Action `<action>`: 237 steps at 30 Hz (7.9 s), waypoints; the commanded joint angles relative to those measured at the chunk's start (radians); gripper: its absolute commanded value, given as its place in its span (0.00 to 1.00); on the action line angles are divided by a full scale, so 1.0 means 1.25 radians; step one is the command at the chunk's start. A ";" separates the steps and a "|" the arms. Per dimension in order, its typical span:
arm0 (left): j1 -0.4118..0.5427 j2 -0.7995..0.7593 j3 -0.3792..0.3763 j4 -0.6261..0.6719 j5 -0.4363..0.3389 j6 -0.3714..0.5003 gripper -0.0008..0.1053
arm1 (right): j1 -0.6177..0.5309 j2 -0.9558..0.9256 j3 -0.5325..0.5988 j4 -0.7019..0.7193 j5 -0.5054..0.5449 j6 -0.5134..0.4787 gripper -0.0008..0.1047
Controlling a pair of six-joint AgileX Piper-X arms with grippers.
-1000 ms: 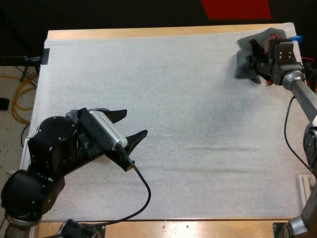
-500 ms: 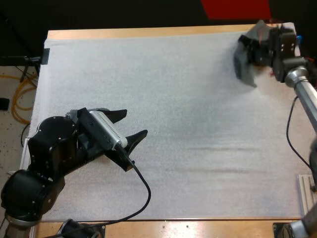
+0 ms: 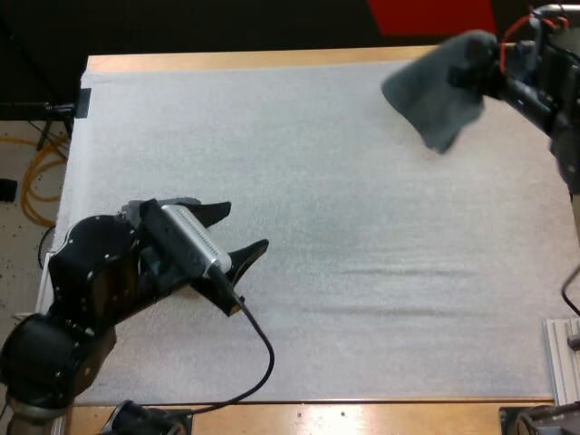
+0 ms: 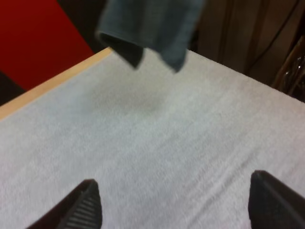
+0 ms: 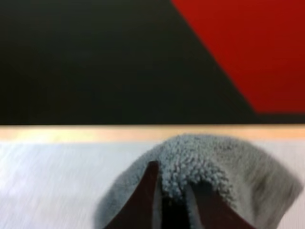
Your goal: Pick towel from pile fold and stack
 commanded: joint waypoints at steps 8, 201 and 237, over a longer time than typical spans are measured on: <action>-0.005 -0.046 -0.004 0.076 0.006 -0.009 0.60 | 0.014 -0.042 0.025 0.243 -0.035 -0.014 0.01; -0.049 0.419 0.038 -0.034 0.078 0.004 0.60 | 0.054 -0.171 0.643 0.207 -0.021 0.200 0.01; -0.226 0.902 -0.064 -0.120 -0.251 -0.003 0.57 | 0.054 -0.171 0.643 0.225 -0.021 0.200 0.01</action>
